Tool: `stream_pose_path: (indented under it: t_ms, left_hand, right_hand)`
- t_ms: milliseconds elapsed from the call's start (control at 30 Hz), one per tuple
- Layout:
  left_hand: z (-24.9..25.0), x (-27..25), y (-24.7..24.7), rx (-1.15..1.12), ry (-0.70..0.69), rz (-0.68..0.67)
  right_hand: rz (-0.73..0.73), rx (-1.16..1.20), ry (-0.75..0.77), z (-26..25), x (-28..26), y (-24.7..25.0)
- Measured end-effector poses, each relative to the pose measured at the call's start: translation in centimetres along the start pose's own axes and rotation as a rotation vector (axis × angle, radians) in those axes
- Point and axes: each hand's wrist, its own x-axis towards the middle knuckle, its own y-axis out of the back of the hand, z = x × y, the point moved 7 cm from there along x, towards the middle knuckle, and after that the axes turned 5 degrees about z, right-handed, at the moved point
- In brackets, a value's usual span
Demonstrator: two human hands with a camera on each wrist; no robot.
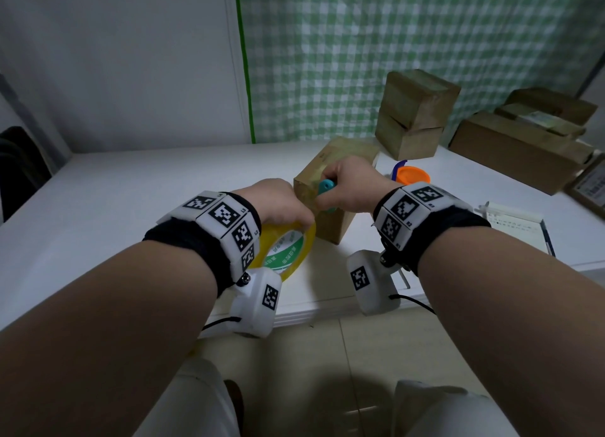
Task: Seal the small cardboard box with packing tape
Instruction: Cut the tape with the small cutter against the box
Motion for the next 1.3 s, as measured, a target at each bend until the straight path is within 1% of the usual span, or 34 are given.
stream_pose_path:
  t_ms: [167,300,433,500,600,733,833,933,1000,1067,1167,1233,1300]
  left_hand:
    - [0.1,-0.2,0.1,0.010,0.000,-0.013]
    - [0.4,-0.6,0.5,0.056,-0.014,-0.043]
    - [0.7,-1.1,0.7,0.196,-0.053,-0.059]
    - [0.3,-1.5,1.0,0.261,-0.041,-0.056]
    - [-0.5,-1.5,1.7,0.312,-0.019,0.029]
    - [-1.3,-0.9,2.3,0.253,-0.023,0.196]
    - [-1.5,-0.4,1.6,0.306,-0.060,0.242]
    - [-1.6,0.3,0.9,0.381,-0.037,0.259]
    - [-1.6,0.5,0.6,0.388,0.012,0.262]
    - [-1.5,0.4,0.0,0.370,0.071,0.261]
    - [-1.2,0.5,-0.6,0.324,0.117,0.251]
    - [-1.3,1.1,-1.5,0.354,0.114,0.197]
    - [-1.1,1.7,-2.9,0.425,0.071,0.116]
  right_hand:
    - [0.009,0.065,-0.049,0.3,0.0,0.3]
    - [-0.006,0.039,-0.054,0.2,0.1,0.2]
    - [0.010,-0.021,-0.023,0.0,0.0,0.2]
    - [0.018,-0.015,-0.019,0.0,-0.1,0.3]
    - [0.033,0.023,-0.031,0.2,-0.2,0.4]
    - [0.078,0.149,-0.090,1.0,-0.4,0.6]
    - [0.158,0.276,-0.136,2.1,-1.0,1.3]
    - [0.214,0.367,-0.211,3.8,-1.9,2.1]
    - [0.166,0.358,-0.267,4.9,-2.7,1.8]
    - [0.106,0.297,-0.296,5.9,-3.2,1.2]
    - [0.075,0.187,-0.325,7.3,-3.7,0.6]
    - [0.013,0.093,-0.344,8.1,-4.2,0.0]
    - [-0.081,0.020,-0.363,8.7,-4.7,-0.8]
